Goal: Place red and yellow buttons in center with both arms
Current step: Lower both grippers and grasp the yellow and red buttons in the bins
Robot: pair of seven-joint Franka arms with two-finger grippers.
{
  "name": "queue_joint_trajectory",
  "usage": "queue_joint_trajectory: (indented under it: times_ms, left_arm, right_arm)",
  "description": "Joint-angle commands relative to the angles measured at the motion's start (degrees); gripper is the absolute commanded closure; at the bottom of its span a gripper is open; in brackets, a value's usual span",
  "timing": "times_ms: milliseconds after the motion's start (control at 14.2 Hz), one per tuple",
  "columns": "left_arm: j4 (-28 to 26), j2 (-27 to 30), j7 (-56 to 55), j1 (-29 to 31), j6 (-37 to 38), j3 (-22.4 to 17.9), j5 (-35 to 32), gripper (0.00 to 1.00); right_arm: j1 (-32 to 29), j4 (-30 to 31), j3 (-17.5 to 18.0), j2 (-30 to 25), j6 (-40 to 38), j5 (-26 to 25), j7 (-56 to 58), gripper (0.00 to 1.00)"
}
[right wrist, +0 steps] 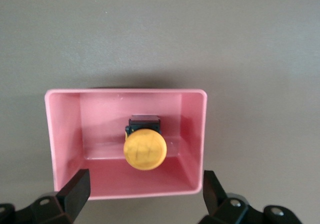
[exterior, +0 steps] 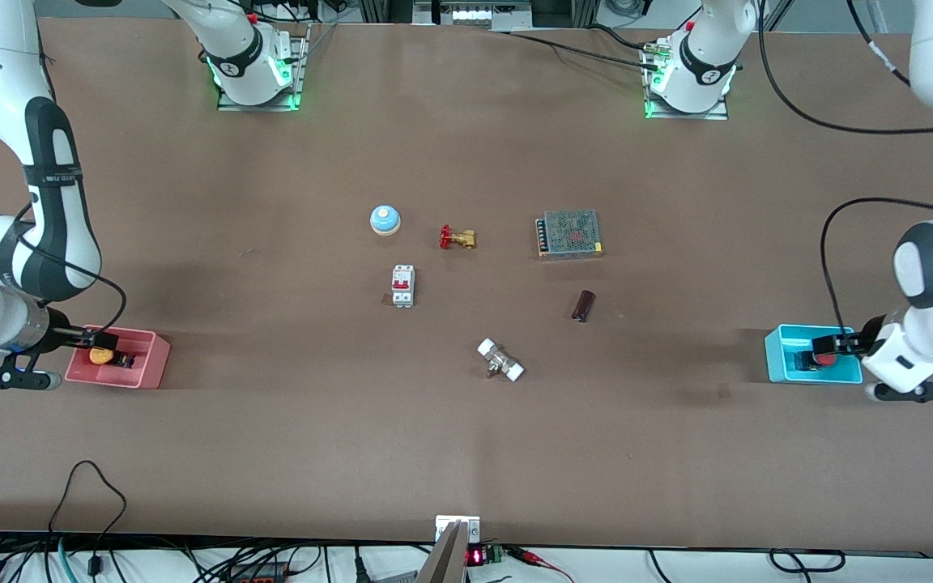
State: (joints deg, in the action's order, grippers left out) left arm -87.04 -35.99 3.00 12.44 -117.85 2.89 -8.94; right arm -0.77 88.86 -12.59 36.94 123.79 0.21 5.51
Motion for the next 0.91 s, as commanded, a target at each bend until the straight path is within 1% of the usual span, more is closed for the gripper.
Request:
queue_joint_trajectory:
  times_ms: [0, 141, 281, 422, 492, 844]
  left_arm:
    - [1.44, -2.76, 1.04, 0.57, -0.89, 0.28, -1.16, 0.00]
    - [1.17, -3.99, 1.31, 0.74, -2.90, 0.19, -1.16, 0.00]
    - [1.17, -5.13, 1.40, 1.18, -3.35, 0.02, -1.25, 0.00]
    - [1.17, -5.40, 1.31, 1.18, -3.26, -0.25, -3.26, 0.02]
    - [1.17, -5.49, 1.05, 1.18, -3.26, -0.25, -3.27, 0.07]
    - [1.35, -5.49, 0.34, 1.10, -3.09, -0.16, -3.01, 0.46]
  right_arm:
    - [-0.82, -2.81, 0.55, 2.95, 0.92, 3.11, 1.96, 0.00]
    - [-0.82, -2.91, 0.55, 3.66, 1.81, 3.30, 2.31, 0.00]
    - [-0.82, -2.91, 0.64, 3.84, 1.98, 3.21, 2.31, 0.00]
    - [-0.82, -2.91, 0.64, 4.54, 3.21, 3.30, 2.31, 0.00]
    - [-0.82, -2.91, 0.64, 4.63, 3.30, 3.39, 2.31, 0.00]
    - [-0.82, -2.91, 0.64, 5.51, 3.39, 3.39, 2.31, 0.00]
